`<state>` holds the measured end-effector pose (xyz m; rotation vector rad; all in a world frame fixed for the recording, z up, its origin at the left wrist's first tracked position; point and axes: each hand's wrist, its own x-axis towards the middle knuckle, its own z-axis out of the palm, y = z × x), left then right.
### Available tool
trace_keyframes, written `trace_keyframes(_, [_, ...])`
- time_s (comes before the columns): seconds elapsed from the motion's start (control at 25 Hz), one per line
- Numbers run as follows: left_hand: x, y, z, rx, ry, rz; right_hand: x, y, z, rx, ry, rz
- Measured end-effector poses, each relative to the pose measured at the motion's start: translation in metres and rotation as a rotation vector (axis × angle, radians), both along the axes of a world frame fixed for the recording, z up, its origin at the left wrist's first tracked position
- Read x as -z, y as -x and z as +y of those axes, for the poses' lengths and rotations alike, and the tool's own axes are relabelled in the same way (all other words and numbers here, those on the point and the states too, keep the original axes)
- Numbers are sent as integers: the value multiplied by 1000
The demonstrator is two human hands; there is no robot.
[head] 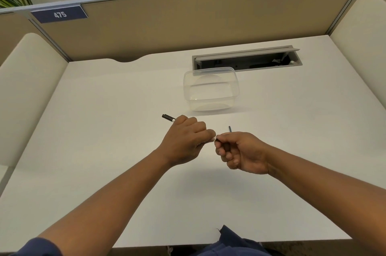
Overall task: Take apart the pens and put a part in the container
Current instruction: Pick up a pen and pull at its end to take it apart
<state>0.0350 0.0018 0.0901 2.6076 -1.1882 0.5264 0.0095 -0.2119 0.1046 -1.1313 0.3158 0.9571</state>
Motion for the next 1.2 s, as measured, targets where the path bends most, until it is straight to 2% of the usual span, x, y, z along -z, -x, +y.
trace_keyframes(0.12, [0, -1, -1, -4, -17, -64, -2, -3, -2, -11, 44, -37])
trace_keyframes(0.24, [-1, -1, -3, -4, -11, 18, 2, 2, 3, 1, 182, -250])
trace_keyframes(0.48, [-13, -3, -9, 8, -56, 385, 10, 11, 1, -137, 614, -793])
trace_keyframes(0.68, [-17, -7, -14, -27, -86, 700, 18, 8, -7, -287, 777, -1197])
trace_keyframes(0.8, [-17, -7, -15, -110, -118, 928, 23, 8, -12, -389, 824, -1369])
trace_keyframes(0.92, [-22, -14, -17, -104, -78, 1133, 22, 1, -18, -562, 915, -1487])
trace_keyframes(1.0, [-24, -18, -18, -108, -61, 1132, 18, -7, -18, -617, 941, -1435])
trace_keyframes(1.04, [-24, -18, -18, -123, -69, 1058, 17, -10, -17, -585, 916, -1345])
trace_keyframes(1.08, [-23, -18, -18, -134, -80, 949, 15, -12, -17, -488, 824, -1154])
trace_keyframes(1.2, [-19, -14, -19, -76, -64, 593, 9, -12, -17, -140, 304, -466])
